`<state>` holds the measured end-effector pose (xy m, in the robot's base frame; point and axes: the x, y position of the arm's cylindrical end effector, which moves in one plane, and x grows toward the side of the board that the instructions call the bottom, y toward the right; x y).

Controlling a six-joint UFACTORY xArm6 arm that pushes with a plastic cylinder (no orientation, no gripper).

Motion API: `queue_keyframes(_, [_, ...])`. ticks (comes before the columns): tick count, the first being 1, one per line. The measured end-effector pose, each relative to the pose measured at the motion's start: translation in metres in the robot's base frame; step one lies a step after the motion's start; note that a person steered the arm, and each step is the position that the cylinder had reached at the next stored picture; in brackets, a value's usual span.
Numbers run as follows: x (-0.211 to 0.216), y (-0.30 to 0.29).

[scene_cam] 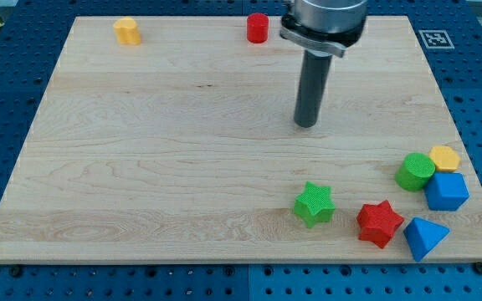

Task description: Nudge the blue cube and green circle up a bit

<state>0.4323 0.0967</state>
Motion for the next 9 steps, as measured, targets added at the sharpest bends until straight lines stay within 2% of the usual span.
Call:
queue_keyframes(3, [0.020,0.172])
queue_keyframes(4, [0.051,0.216])
queue_keyframes(6, [0.130,0.230])
queue_keyframes(7, [0.146,0.209])
queue_keyframes(9, [0.143,0.203])
